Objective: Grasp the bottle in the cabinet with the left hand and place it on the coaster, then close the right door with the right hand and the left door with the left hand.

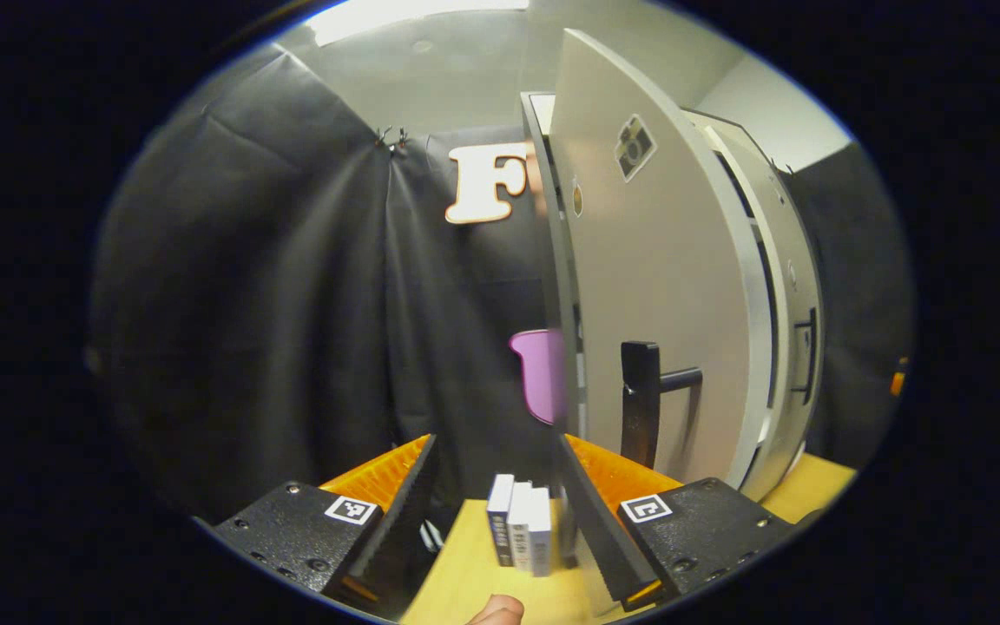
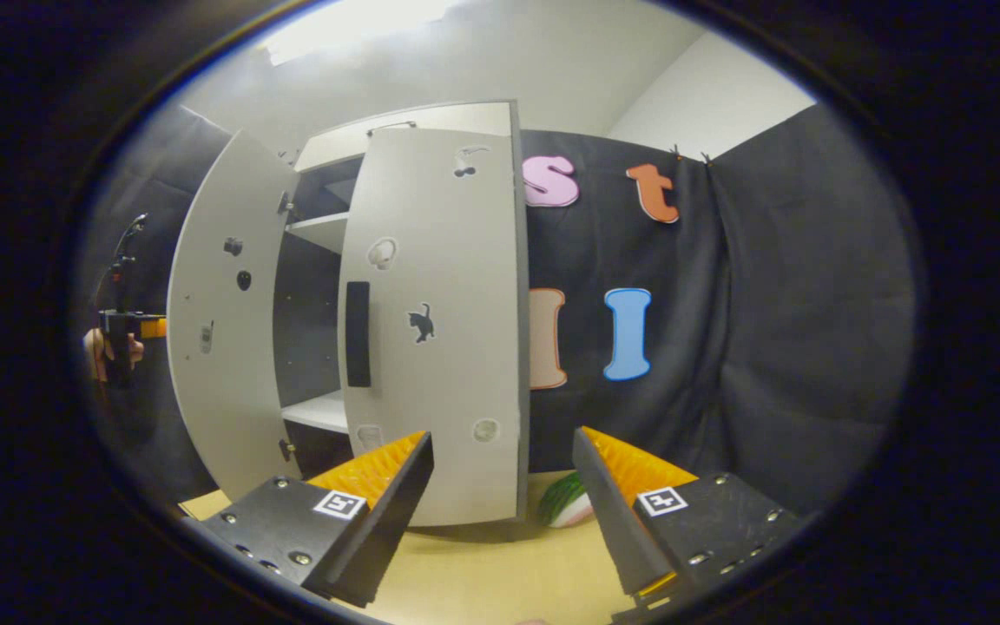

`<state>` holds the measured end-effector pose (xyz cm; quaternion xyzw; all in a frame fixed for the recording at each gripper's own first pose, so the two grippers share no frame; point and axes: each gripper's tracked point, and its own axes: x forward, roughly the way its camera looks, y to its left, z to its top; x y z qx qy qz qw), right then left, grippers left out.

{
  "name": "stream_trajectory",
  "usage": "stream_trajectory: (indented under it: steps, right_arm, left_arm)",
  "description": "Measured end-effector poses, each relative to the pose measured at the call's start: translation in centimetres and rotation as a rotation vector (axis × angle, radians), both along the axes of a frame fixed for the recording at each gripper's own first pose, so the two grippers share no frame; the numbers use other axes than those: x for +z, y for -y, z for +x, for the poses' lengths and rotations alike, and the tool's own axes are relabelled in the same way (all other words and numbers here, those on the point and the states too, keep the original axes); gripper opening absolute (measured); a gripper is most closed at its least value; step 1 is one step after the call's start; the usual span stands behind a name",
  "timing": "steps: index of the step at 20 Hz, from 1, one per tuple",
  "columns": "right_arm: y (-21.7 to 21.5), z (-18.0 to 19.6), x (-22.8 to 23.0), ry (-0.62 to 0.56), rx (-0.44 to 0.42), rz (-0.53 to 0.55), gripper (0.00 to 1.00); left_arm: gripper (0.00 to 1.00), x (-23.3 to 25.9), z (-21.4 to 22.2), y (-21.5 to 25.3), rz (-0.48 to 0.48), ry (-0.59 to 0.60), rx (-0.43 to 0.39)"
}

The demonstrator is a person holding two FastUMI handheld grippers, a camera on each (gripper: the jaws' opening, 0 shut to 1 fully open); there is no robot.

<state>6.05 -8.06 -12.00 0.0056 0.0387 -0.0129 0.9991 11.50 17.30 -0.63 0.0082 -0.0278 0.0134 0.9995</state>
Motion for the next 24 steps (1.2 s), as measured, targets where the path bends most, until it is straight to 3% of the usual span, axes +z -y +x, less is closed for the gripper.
stream_trajectory:
  steps: [2,6,9,24]
  right_arm:
    - [1.0,-1.5,-0.3,-0.008,-0.019,0.012,0.98]
    - [2.3,-3.5,-1.6,-0.035,-0.021,-0.018,0.98]
    - [2.2,-4.6,-1.6,-0.04,-0.011,-0.013,0.98]
    - [0.6,-5.9,-1.9,-0.065,0.0,-0.02,0.98]
  left_arm:
    - [0.87,0.0,-0.2,1.8,-0.014,-0.011,-0.02]
    - [0.88,0.0,0.2,5.6,0.048,0.0,-0.031]
    - [0.87,-0.2,0.6,7.1,0.029,-0.001,-0.031]
    - [0.85,-0.9,1.0,7.7,0.008,-0.03,-0.027]
